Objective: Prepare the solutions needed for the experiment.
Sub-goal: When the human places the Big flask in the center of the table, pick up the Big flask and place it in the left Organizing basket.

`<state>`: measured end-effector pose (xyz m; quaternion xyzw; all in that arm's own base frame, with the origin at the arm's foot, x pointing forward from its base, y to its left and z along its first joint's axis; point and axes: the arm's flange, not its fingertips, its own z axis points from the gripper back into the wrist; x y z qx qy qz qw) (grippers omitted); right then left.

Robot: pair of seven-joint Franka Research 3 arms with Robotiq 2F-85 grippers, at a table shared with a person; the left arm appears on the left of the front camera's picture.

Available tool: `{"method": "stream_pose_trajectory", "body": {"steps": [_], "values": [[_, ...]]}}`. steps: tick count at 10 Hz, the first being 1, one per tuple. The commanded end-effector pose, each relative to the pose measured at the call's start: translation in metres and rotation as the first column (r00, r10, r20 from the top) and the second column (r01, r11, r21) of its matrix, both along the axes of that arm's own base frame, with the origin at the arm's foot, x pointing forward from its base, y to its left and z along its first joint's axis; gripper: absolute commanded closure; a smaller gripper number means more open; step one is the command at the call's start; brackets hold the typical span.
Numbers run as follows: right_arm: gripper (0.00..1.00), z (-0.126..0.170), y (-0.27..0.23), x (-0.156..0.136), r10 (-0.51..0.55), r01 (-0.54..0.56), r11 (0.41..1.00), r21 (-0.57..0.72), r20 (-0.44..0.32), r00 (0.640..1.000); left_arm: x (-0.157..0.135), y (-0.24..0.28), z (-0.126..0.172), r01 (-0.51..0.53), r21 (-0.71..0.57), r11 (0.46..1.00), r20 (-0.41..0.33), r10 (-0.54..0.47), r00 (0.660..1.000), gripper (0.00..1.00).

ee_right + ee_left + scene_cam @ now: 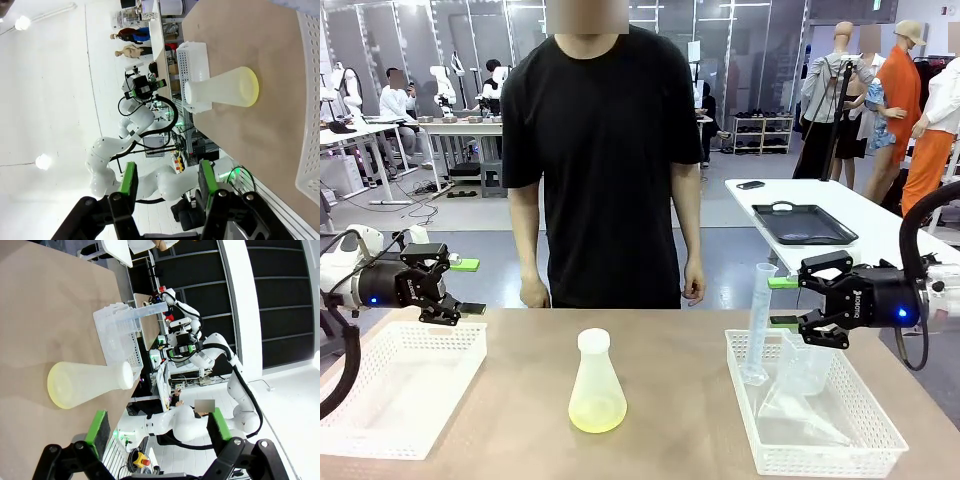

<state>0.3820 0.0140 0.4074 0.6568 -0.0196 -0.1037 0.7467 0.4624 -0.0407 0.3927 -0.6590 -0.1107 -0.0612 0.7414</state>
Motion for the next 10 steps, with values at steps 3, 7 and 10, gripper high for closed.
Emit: {"method": "stream_pose_trajectory", "body": {"steps": [3,7,10], "values": [[0.37,0.002,0.001,0.000,-0.003,0.003,1.000,0.002,0.006,1.000,0.000,0.000,0.000,0.000,0.000,1.000,0.009,0.000,1.000,0.00],[0.37,0.002,0.001,0.000,-0.003,0.003,1.000,0.002,0.006,1.000,0.023,-0.046,-0.004,0.064,0.056,0.996,-0.008,-0.064,0.998,0.00],[0.37,0.002,0.001,0.000,-0.003,0.003,1.000,0.002,0.006,1.000,0.030,-0.088,-0.002,0.135,0.073,0.988,0.068,-0.140,0.988,0.00]]}}
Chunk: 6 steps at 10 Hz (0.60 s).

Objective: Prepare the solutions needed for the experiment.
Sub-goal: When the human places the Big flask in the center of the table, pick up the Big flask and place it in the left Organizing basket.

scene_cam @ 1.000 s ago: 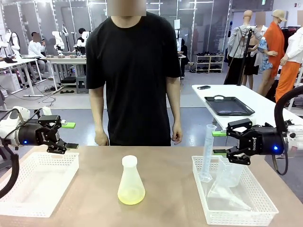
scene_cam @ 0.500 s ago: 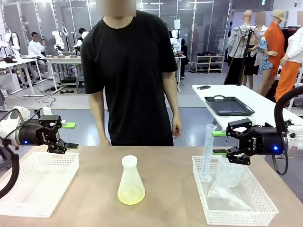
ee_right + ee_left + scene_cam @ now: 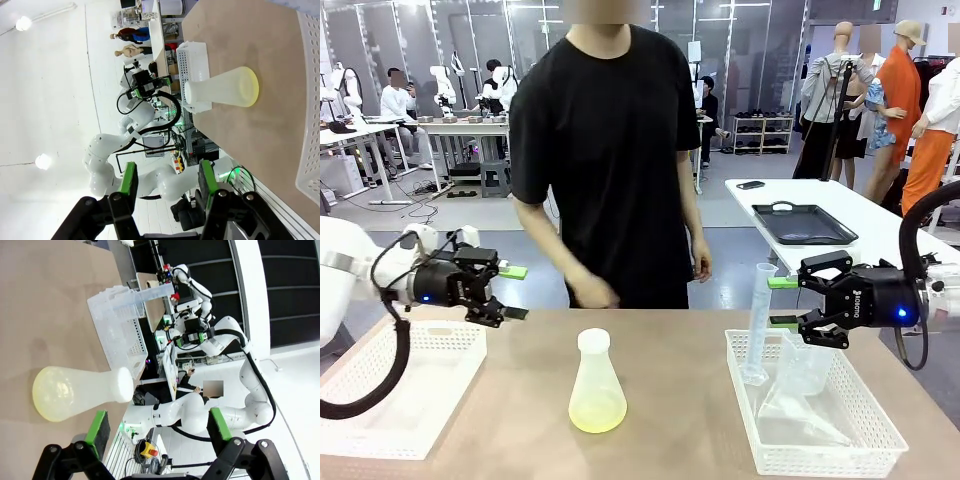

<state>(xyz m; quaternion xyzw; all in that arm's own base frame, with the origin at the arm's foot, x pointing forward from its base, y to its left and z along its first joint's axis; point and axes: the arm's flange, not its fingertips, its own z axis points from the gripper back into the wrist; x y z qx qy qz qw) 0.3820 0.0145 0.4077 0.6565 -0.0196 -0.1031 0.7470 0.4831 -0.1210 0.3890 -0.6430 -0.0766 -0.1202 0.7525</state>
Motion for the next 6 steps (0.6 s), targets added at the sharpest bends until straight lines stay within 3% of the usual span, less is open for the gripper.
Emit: {"method": "stream_pose_trajectory", "body": {"steps": [1,3,4,6], "values": [[0.37,0.002,0.000,0.000,-0.004,0.004,1.000,0.003,0.005,1.000,0.007,-0.020,0.001,0.091,0.034,0.995,0.123,-0.095,0.988,0.00],[0.37,0.002,0.000,0.000,-0.004,0.004,1.000,0.003,0.005,1.000,-0.002,-0.038,-0.001,0.164,0.134,0.977,0.280,-0.196,0.940,0.00],[0.37,0.002,0.000,0.000,-0.004,0.004,1.000,0.003,0.005,1.000,-0.009,-0.041,-0.002,0.212,0.199,0.957,0.386,-0.276,0.880,0.00],[0.37,0.002,0.000,0.000,-0.004,0.004,1.000,0.003,0.005,1.000,-0.017,-0.043,-0.015,0.310,0.344,0.887,0.545,-0.457,0.703,0.00]]}}
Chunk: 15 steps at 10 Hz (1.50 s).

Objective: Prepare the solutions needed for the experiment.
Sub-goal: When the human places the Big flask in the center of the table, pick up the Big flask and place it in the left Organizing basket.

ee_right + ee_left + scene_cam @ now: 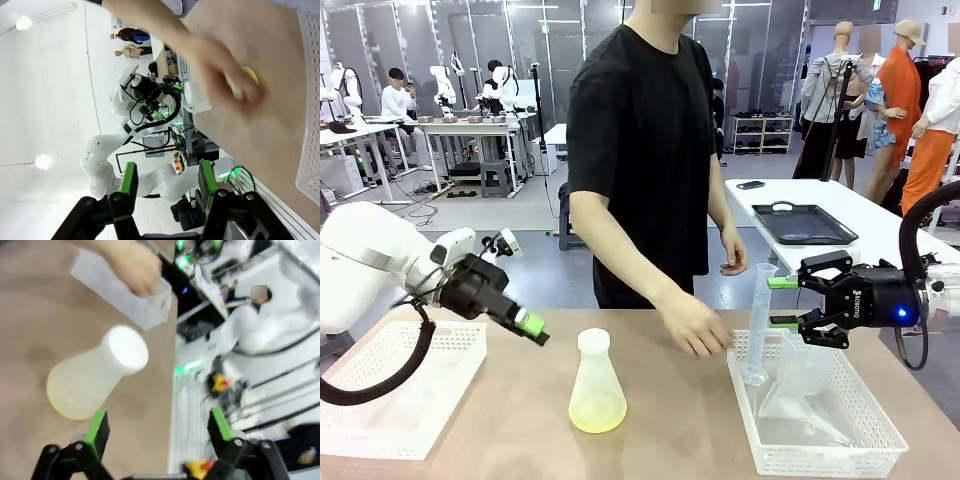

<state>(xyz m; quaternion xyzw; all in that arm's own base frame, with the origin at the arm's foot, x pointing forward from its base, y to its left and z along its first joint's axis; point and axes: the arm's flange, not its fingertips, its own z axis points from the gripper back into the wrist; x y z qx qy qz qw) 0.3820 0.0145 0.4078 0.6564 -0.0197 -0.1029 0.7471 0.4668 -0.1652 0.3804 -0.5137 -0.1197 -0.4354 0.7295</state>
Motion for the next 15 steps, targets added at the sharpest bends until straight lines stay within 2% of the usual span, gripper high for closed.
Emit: {"method": "stream_pose_trajectory", "body": {"steps": [1,2,3,9,10,13,14,15], "values": [[0.37,0.001,0.000,0.000,-0.004,0.004,1.000,0.003,0.005,1.000,-0.001,-0.001,-0.010,0.051,0.010,0.999,0.197,-0.052,0.979,0.00],[0.37,0.001,0.000,0.000,-0.004,0.004,1.000,0.003,0.005,1.000,0.001,-0.001,-0.011,0.061,-0.009,0.998,0.225,-0.057,0.973,0.00],[0.37,0.001,0.000,0.000,-0.004,0.004,1.000,0.003,0.005,1.000,0.000,0.001,-0.004,0.056,0.027,0.998,0.100,-0.059,0.993,0.00],[0.37,0.001,0.000,0.000,-0.004,0.004,1.000,0.003,0.005,1.000,0.000,0.001,-0.007,0.056,0.035,0.998,0.113,-0.060,0.992,0.00],[0.37,0.001,0.000,0.000,-0.004,0.004,1.000,0.003,0.005,1.000,0.012,-0.009,-0.001,0.046,0.058,0.997,0.232,-0.059,0.971,0.00],[0.37,0.001,0.000,0.000,-0.004,0.004,1.000,0.003,0.005,1.000,0.032,-0.021,0.016,0.133,0.049,0.990,0.464,-0.140,0.874,0.00],[0.37,0.001,0.000,0.000,-0.004,0.004,1.000,0.003,0.005,1.000,0.039,-0.021,0.021,0.190,0.018,0.982,0.524,-0.171,0.835,0.00],[0.37,0.001,0.000,0.000,-0.004,0.004,1.000,0.003,0.005,1.000,0.044,-0.020,0.024,0.252,0.067,0.965,0.581,-0.243,0.777,0.00]]}}
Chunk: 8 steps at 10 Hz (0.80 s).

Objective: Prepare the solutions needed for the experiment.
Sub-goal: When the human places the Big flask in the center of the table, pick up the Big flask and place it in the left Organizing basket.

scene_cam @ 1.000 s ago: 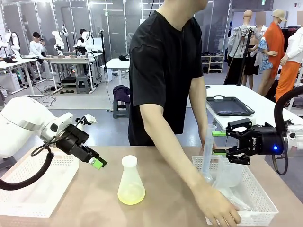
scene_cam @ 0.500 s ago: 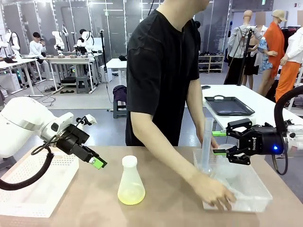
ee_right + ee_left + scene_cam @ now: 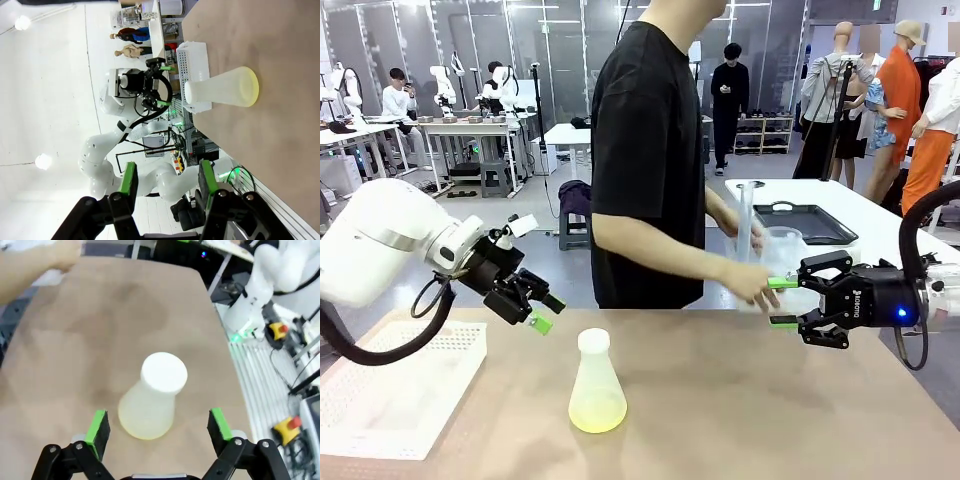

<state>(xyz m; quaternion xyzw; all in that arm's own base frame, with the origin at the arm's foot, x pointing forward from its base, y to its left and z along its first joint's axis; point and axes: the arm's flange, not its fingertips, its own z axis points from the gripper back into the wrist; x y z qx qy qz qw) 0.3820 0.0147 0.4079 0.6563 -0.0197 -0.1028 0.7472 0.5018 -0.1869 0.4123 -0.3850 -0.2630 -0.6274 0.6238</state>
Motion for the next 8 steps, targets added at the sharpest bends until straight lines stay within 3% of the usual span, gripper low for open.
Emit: {"method": "stream_pose_trajectory", "body": {"steps": [1,3,4,5,8], "values": [[0.37,0.001,0.000,0.000,-0.005,0.005,1.000,0.003,0.005,1.000,0.017,0.003,-0.005,0.174,0.031,0.984,0.137,-0.177,0.975,0.00],[0.37,0.001,0.000,0.000,-0.005,0.005,1.000,0.003,0.005,1.000,0.027,0.001,-0.002,0.291,0.076,0.954,0.154,-0.299,0.942,0.00],[0.37,0.001,0.000,0.000,-0.005,0.005,1.000,0.003,0.005,1.000,0.031,-0.001,-0.003,0.309,0.058,0.949,0.122,-0.314,0.942,0.00],[0.37,0.001,0.000,0.000,-0.005,0.005,1.000,0.003,0.005,1.000,0.015,-0.001,-0.004,0.213,0.076,0.974,0.147,-0.222,0.964,0.00],[0.37,0.001,0.000,0.000,-0.005,0.005,1.000,0.003,0.005,1.000,0.015,-0.001,-0.004,0.213,0.076,0.974,0.147,-0.222,0.964,0.00]]}}
